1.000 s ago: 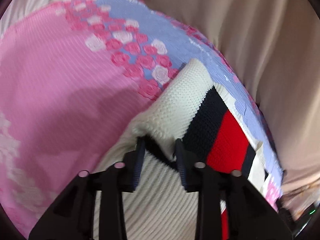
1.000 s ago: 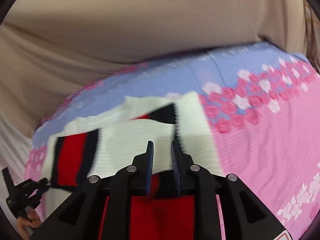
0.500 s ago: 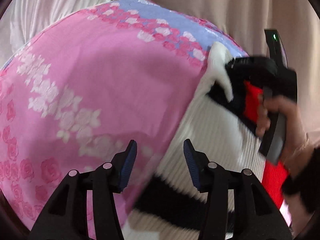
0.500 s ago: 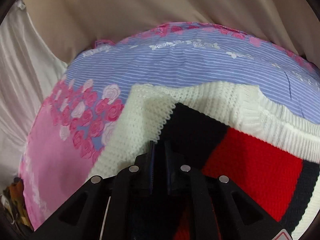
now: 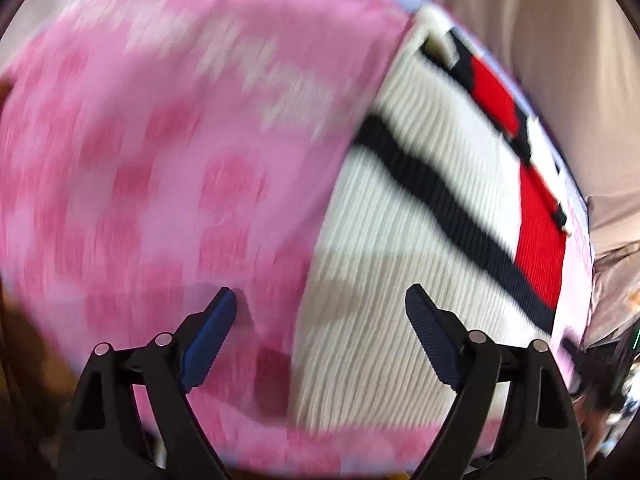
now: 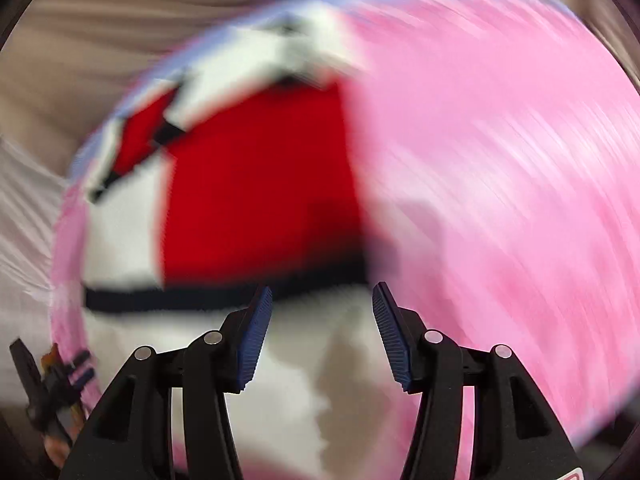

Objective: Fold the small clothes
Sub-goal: 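Grasp the white sweater hem with both grippers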

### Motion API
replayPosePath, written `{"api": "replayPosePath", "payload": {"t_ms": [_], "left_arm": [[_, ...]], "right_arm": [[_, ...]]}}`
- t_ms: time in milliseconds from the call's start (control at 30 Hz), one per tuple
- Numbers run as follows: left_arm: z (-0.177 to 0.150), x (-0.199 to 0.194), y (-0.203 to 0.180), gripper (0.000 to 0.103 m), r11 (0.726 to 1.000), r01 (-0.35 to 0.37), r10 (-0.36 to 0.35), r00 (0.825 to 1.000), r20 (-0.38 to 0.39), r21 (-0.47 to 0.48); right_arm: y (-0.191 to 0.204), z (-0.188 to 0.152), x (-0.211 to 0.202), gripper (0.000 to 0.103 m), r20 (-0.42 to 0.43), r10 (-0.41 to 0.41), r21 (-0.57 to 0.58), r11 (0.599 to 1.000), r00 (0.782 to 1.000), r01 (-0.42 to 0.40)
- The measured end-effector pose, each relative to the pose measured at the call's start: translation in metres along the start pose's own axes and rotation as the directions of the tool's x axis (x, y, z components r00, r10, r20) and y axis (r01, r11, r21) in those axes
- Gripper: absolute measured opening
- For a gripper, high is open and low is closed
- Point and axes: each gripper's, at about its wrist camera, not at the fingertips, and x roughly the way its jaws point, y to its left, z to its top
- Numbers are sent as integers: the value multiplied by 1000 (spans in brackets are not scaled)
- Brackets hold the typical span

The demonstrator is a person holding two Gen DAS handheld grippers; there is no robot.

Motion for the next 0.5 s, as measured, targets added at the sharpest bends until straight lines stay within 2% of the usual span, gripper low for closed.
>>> {"api": "replayPosePath", "payload": {"t_ms": [67,167,233,300,400,467,500], "left_arm": [[-20,-7,-4,89,999,-33,32,999,17,14],[-36,-4,-14,91,998,-53,53,999,-8,12],[-42,-1,-21,91,1000,-18,18,1000,-21,-12],[-45,0,-26,91,999,21,-21,1000,-10,-50],[-43,5,-33,90,998,-3,3,1000,12,-64],[-36,6,-42,70,999,-7,7,1000,13,-36],[-33,6,-46,39,1000,9,-9,1000,-3,-17]], "right_arm": [[-29,-40,-6,52,-56,-1,20,1000,998,2],[-44,-82,0,52,-109,87,47,995,990,-83],[-36,-89,0,62,-60,94,12,996,994,-93],[-21,-85,10,62,-63,167,-12,986,984,-168],[-1,-77,22,62,-56,213,-33,976,975,-215],[9,-70,27,44,-44,215,-68,974,976,-218],[14,-66,29,10,-64,220,-77,971,973,-225]]}}
